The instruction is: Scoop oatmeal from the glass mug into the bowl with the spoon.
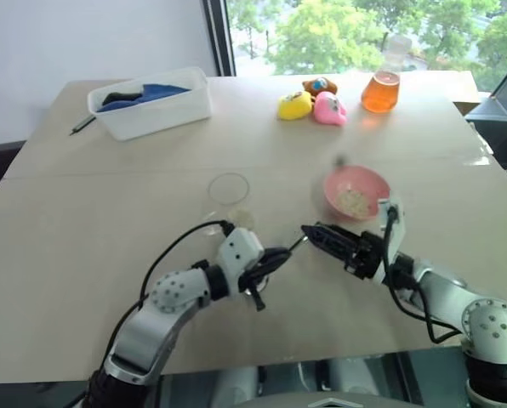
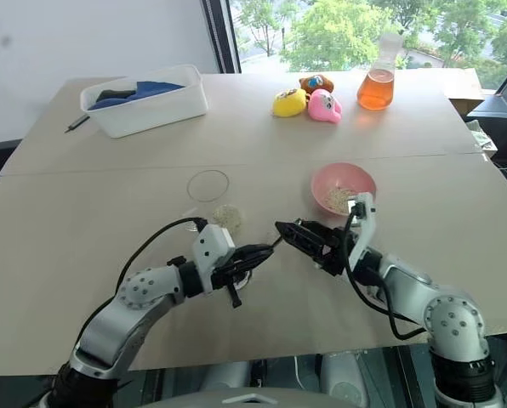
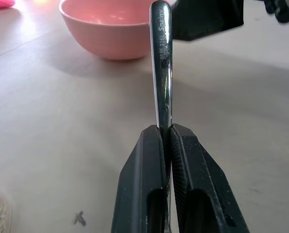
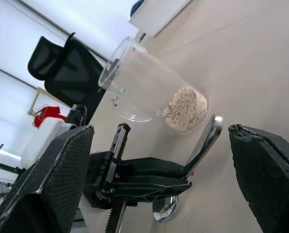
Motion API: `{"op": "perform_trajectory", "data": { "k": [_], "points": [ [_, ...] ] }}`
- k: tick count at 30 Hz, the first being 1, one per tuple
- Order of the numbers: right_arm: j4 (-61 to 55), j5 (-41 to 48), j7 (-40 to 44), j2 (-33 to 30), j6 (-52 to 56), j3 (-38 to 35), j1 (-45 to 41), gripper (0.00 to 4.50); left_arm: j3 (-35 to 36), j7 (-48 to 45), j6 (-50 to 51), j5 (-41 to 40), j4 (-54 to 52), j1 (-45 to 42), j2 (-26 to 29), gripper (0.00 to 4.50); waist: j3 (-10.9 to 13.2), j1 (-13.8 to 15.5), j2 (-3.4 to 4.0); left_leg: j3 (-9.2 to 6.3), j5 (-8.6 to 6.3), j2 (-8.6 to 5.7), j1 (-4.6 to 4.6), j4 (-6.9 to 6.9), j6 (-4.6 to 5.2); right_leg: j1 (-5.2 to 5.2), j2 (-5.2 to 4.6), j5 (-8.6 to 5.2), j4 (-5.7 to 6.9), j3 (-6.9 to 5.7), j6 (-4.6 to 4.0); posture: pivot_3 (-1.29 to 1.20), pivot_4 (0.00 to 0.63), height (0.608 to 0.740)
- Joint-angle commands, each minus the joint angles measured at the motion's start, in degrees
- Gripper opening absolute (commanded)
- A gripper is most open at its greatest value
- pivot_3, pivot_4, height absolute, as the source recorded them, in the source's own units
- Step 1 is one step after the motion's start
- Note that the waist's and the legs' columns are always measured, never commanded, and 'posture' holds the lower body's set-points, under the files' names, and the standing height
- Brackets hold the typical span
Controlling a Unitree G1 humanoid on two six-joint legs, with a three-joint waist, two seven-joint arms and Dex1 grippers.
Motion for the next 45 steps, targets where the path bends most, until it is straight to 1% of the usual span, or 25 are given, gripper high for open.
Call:
{"op": "perform_trajectory", "data": {
  "k": [1, 3, 7, 8, 9, 12, 14, 16, 17, 18, 26, 29, 31, 33, 36, 38, 41, 45],
  "points": [
    [0.4, -3.0, -0.5, 1.6, -2.2, 1.3, -1.7, 4.5, -1.2, 0.6, 0.6, -0.1, -0.6, -1.2, -1.2, 0.03, 0.0, 0.0, 0.0, 0.0, 0.02, 0.0, -0.04, 0.01, -0.03, -0.03, 0.0, 0.0, 0.0, 0.0, 0.0, 0.0, 0.15, 0.74],
    [1.3, -4.9, -0.7, 2.8, -3.1, 1.9, -2.6, 4.5, -1.4, 0.8, 1.1, -0.3, -0.4, -1.8, -1.7, 0.03, 0.0, -0.1, 0.0, 0.01, 0.11, -0.01, -0.06, 0.04, -0.19, -0.04, 0.0, 0.0, 0.0, 0.0, 0.01, 0.0, 0.15, 0.74],
    [2.3, -8.3, -0.4, 4.8, -4.6, 2.5, -3.8, 4.5, -1.7, 1.2, 1.3, -0.3, 0.1, -2.3, -2.5, 0.03, 0.0, -0.1, 0.0, -0.01, 0.11, -0.01, -0.13, 0.03, -0.2, -0.13, 0.01, 0.01, 0.0, -0.01, 0.01, 0.0, 0.15, 0.74],
    [2.4, -8.8, -0.4, 5.1, -4.8, 2.4, -3.9, 4.25, -1.8, 1.3, 1.2, -0.2, 0.3, -2.4, -2.6, 0.01, 0.0, -0.1, 0.0, 0.0, 0.12, -0.01, -0.17, 0.04, -0.22, -0.2, 0.01, 0.01, 0.02, -0.01, 0.01, 0.0, 0.15, 0.74],
    [2.5, -9.2, -0.3, 5.4, -4.8, 2.3, -3.9, 3.97, -1.8, 1.2, 1.1, -0.2, 0.5, -2.5, -2.7, 0.0, 0.0, -0.1, 0.0, 0.0, 0.13, -0.01, -0.21, 0.04, -0.22, -0.24, 0.01, 0.01, 0.05, 0.0, 0.01, 0.0, 0.15, 0.74],
    [2.5, -10.0, -0.3, 5.8, -4.8, 2.1, -3.8, 2.79, -1.7, 1.3, 0.9, -0.1, 0.9, -2.6, -3.0, 0.0, 0.0, -0.1, 0.0, 0.02, 0.13, -0.02, -0.23, 0.04, -0.23, -0.27, 0.01, 0.01, 0.06, 0.01, 0.01, 0.0, 0.15, 0.74],
    [2.6, -10.1, -0.4, 5.9, -4.6, 2.0, -3.7, 1.74, -1.5, 1.6, 0.9, -0.2, 1.1, -2.7, -3.3, 0.0, 0.0, -0.1, 0.0, 0.03, 0.13, -0.01, -0.23, 0.04, -0.23, -0.27, 0.01, 0.01, 0.06, 0.01, 0.01, 0.0, 0.15, 0.74],
    [2.8, -10.1, -0.4, 6.1, -4.4, 1.8, -3.7, 0.88, -1.3, 1.9, 1.1, -0.4, 1.2, -2.7, -3.7, 0.0, 0.0, -0.1, 0.0, 0.03, 0.14, -0.01, -0.23, 0.04, -0.23, -0.27, 0.0, 0.01, 0.06, 0.01, 0.01, 0.0, 0.15, 0.74],
    [3.0, -10.2, -0.4, 6.3, -4.4, 1.8, -3.7, 0.22, -1.3, 1.9, 1.1, -0.5, 1.3, -2.8, -3.8, 0.0, 0.0, -0.1, 0.01, 0.03, 0.14, -0.01, -0.23, 0.05, -0.24, -0.27, 0.0, 0.01, 0.06, 0.01, 0.01, 0.0, 0.15, 0.74],
    [3.0, -10.4, -0.4, 6.4, -4.4, 1.7, -3.8, 0.1, -1.2, 1.9, 1.1, -0.5, 1.4, -2.8, -3.9, 0.0, 0.0, -0.1, 0.03, 0.04, 0.14, -0.01, -0.23, 0.05, -0.24, -0.27, 0.0, 0.01, 0.06, 0.01, 0.01, 0.0, 0.15, 0.74],
    [3.3, -10.7, -0.5, 6.7, -4.1, 1.3, -3.9, 0.1, 0.1, 3.0, 0.4, 0.2, 2.0, -2.4, -3.7, 0.0, -0.1, -0.1, 0.04, 0.03, 0.14, -0.02, -0.21, 0.07, -0.23, -0.27, 0.0, 0.01, 0.14, 0.02, 0.01, 0.0, 0.15, 0.74],
    [3.3, -10.5, -0.8, 6.8, -3.9, 1.2, -4.0, 0.0, 0.5, 3.7, -0.3, 0.7, 1.7, -2.0, -3.7, 1.19, -0.1, -0.2, 0.03, 0.04, 0.14, -0.02, -0.2, 0.07, -0.23, -0.27, 0.0, 0.01, 0.16, 0.03, 0.01, 0.0, 0.15, 0.74],
    [3.3, -10.3, -1.4, 7.1, -4.1, 0.8, -4.0, 0.0, 1.3, 4.7, -2.0, 1.7, 0.9, -0.9, -3.4, 1.85, -0.1, -0.2, 0.03, 0.04, 0.14, -0.02, -0.2, 0.08, -0.23, -0.3, 0.01, 0.01, 0.2, 0.04, 0.01, 0.0, 0.15, 0.74],
    [3.5, -9.7, -2.3, 7.7, -4.5, 0.0, -4.1, 0.0, 3.3, 3.8, -4.4, 0.8, -1.7, 2.5, -2.3, 2.62, -0.1, -0.4, 0.04, 0.05, 0.14, -0.01, -0.2, 0.08, -0.23, -0.32, 0.02, 0.01, 0.21, 0.06, 0.01, 0.0, 0.15, 0.74],
    [4.0, -9.0, -3.3, 8.3, -5.1, -1.1, -4.2, 0.0, 8.2, 3.2, -8.9, -0.5, -6.2, 8.9, -0.8, 2.62, 0.0, -0.5, 0.04, 0.1, 0.14, 0.04, -0.26, 0.07, -0.23, -0.5, 0.05, 0.01, 0.3, 0.22, 0.01, 0.0, 0.15, 0.74],
    [4.3, -8.9, -3.8, 8.6, -5.4, -1.7, -4.1, 0.0, 12.2, 5.2, -11.7, 0.3, -8.2, 13.1, -1.0, 2.62, 0.0, -0.2, 0.03, 0.1, 0.14, 0.06, -0.27, 0.05, -0.24, -0.56, 0.03, 0.0, 0.35, 0.28, 0.01, 0.0, 0.15, 0.74],
    [5.0, -9.6, -4.0, 8.9, -5.7, -2.4, -3.9, 0.0, 16.5, 7.8, -19.7, 5.5, -10.5, 21.0, -1.4, 2.62, -0.1, -0.3, 0.03, 0.15, 0.09, 0.05, -0.25, 0.08, -0.16, -0.57, -0.04, 0.01, 0.43, 0.31, 0.01, 0.0, 0.15, 0.74],
    [6.0, -10.3, -3.9, 9.7, -6.1, -2.5, -4.1, 0.0, 19.9, 13.8, -29.8, 10.6, -9.5, 29.0, -6.5, 2.62, -0.1, -0.2, 0.02, 0.26, 0.01, 0.02, -0.22, 0.08, 0.0, -0.57, -0.06, 0.0, 0.46, 0.39, 0.01, 0.0, 0.15, 0.74]
  ]
}}
